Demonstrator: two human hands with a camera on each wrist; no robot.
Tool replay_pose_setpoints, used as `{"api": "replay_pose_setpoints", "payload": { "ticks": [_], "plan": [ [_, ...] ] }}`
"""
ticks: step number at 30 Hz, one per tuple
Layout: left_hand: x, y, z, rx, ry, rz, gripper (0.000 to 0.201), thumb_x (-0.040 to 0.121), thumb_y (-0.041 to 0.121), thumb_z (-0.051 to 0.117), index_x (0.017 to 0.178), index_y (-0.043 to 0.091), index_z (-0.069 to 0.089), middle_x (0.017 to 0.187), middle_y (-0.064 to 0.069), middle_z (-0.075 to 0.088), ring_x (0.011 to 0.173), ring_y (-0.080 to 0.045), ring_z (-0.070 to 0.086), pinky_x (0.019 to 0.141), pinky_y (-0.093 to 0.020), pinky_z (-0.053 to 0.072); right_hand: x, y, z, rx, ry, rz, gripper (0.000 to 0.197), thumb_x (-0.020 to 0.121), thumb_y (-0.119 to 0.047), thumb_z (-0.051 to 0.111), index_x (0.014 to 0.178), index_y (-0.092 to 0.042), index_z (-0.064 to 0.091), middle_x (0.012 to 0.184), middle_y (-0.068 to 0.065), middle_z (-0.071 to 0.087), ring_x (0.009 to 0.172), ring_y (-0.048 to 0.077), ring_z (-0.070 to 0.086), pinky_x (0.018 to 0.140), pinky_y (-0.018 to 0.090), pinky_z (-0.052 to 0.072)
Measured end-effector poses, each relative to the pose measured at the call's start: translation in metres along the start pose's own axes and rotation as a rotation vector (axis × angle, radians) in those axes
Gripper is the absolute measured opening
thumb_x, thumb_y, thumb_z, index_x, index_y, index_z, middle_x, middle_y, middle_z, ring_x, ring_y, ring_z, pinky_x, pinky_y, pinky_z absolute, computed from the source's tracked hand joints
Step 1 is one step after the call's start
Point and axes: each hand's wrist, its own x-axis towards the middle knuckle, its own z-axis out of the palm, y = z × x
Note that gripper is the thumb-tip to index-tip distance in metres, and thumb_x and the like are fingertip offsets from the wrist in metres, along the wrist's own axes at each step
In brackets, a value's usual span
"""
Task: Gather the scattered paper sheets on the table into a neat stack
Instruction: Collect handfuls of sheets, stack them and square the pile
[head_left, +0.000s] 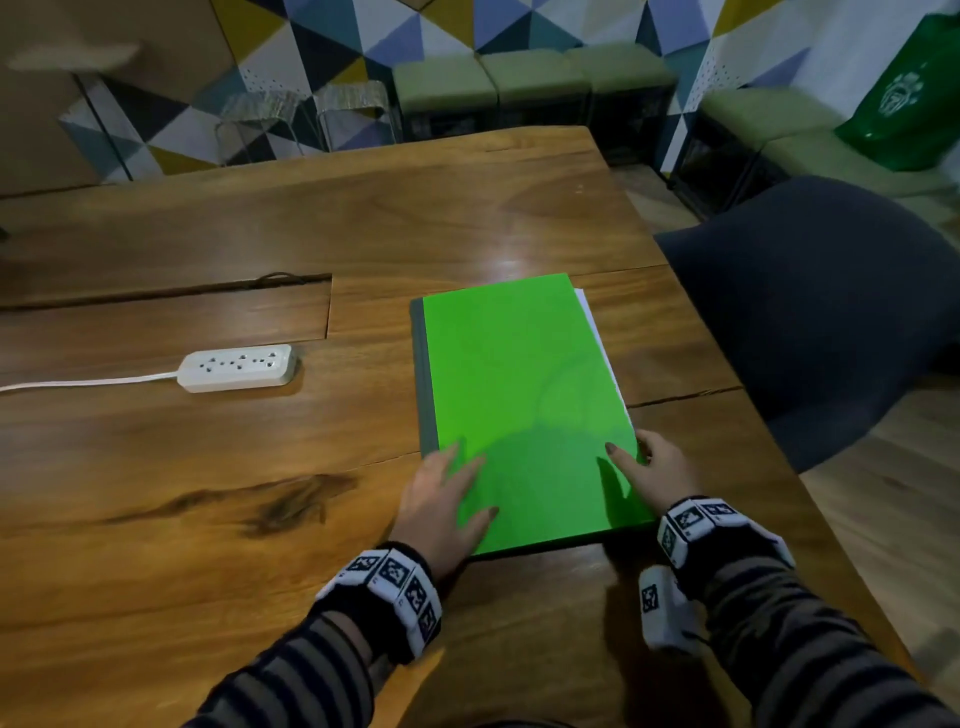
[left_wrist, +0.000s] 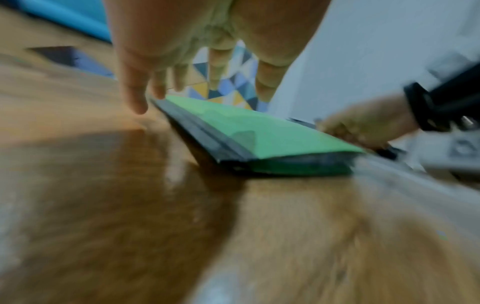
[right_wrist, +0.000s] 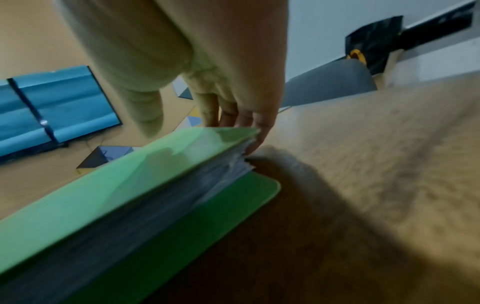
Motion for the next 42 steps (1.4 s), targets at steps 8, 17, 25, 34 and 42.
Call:
{"api": "replay_pose_setpoints", "payload": {
  "ticks": [8,17,25,34,42],
  "plan": [
    [0.027,-0.031,-0.032,-0.46,0.131,-0.413,0.073,0.09,0.03,0.058,0.148,0.009,0.02,0.144,-0.013,0.043,0.126,-0.027,0.048,0.103,-0.035,0.041,0.043,-0.017,-0.005,-0.065,0.061,0.015,0.061,0.09,-0.039,0.056,0.138,-0.006,0.04,0.14,0.014,0.046,0.126,0.031,0.046,0.106,0.042,0.038],
    [0.061,-0.035,-0.045,-0.576,0.105,-0.435,0.073,0.089,0.025,0.061,0.147,0.008,0.022,0.145,-0.012,0.042,0.129,-0.026,0.045,0.108,-0.039,0.038,0.075,-0.055,-0.005,0.053,0.012,-0.061,0.032,0.088,-0.02,0.062,0.115,-0.002,0.064,0.113,0.015,0.067,0.085,0.023,0.058,0.074,0.026,0.044],
    [0.067,-0.056,-0.064,-0.319,0.169,-0.521,0.061,0.085,0.032,0.065,0.137,0.009,0.043,0.133,-0.013,0.056,0.12,-0.032,0.053,0.102,-0.041,0.044,0.074,-0.063,0.012,0.048,-0.067,-0.099,0.036,0.089,-0.023,0.061,0.12,-0.005,0.061,0.121,0.01,0.064,0.109,0.025,0.058,0.087,0.027,0.042],
    [0.06,-0.049,-0.062,-0.203,0.143,-0.45,0.05,0.088,0.023,0.062,0.135,0.01,0.049,0.129,-0.009,0.06,0.118,-0.026,0.056,0.101,-0.034,0.043,0.081,-0.079,0.018,0.216,-0.114,0.067,0.058,0.093,-0.033,0.052,0.144,-0.011,0.032,0.148,0.008,0.037,0.133,0.027,0.038,0.107,0.038,0.033],
    [0.052,-0.057,-0.062,-0.19,0.083,-0.407,0.053,0.09,0.024,0.058,0.14,0.016,0.042,0.134,-0.007,0.055,0.123,-0.025,0.051,0.101,-0.031,0.041,0.085,-0.095,0.015,0.126,-0.212,0.109,0.057,0.099,-0.041,0.034,0.143,-0.005,0.032,0.149,0.013,0.033,0.136,0.029,0.034,0.11,0.037,0.027]
  ]
}}
